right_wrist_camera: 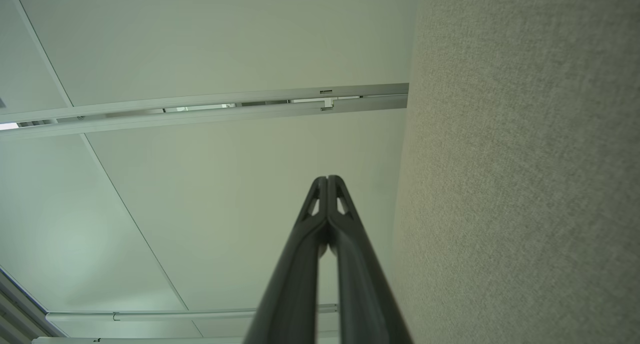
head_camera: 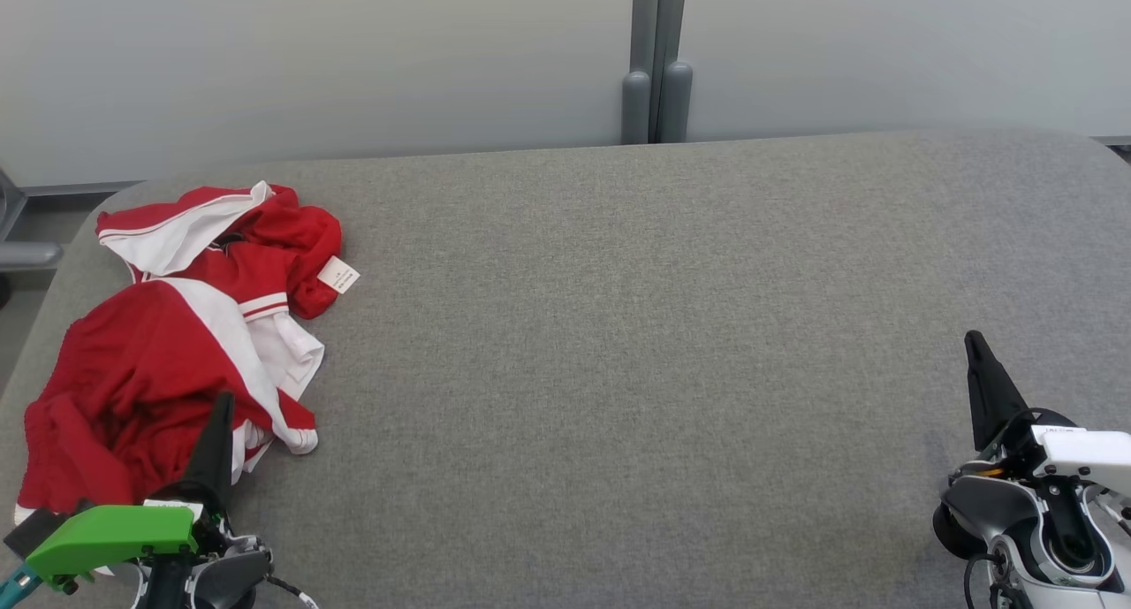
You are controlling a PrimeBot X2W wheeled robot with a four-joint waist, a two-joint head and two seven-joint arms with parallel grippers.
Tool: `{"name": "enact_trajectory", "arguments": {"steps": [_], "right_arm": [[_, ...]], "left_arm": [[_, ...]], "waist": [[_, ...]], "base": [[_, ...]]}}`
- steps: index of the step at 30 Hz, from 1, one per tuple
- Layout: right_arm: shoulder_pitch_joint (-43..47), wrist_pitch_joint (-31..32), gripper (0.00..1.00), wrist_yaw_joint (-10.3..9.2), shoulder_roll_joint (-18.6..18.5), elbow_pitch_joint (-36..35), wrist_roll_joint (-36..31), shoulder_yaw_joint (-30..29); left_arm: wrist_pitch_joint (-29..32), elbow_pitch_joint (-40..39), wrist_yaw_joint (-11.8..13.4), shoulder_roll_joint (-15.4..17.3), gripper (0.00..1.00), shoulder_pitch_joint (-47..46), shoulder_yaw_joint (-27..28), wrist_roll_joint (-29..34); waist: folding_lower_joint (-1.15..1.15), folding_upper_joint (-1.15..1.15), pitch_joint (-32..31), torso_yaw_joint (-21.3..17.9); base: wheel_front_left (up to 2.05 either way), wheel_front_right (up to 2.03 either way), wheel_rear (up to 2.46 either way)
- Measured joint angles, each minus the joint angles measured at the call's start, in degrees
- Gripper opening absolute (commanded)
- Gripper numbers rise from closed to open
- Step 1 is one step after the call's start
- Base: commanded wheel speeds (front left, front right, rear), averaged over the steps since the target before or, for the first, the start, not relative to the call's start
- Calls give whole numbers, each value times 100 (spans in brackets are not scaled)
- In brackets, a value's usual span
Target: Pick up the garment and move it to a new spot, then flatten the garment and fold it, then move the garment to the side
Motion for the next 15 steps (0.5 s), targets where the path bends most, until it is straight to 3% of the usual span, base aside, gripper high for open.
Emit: {"name": "enact_trajectory", "arguments": {"steps": [15], "right_arm": [[-1,0,0,0,0,0,0,-1]], "left_arm": [[0,0,0,0,0,0,0,0]], "waist": [[0,0,0,0]], "base": [[0,0,0]]}}
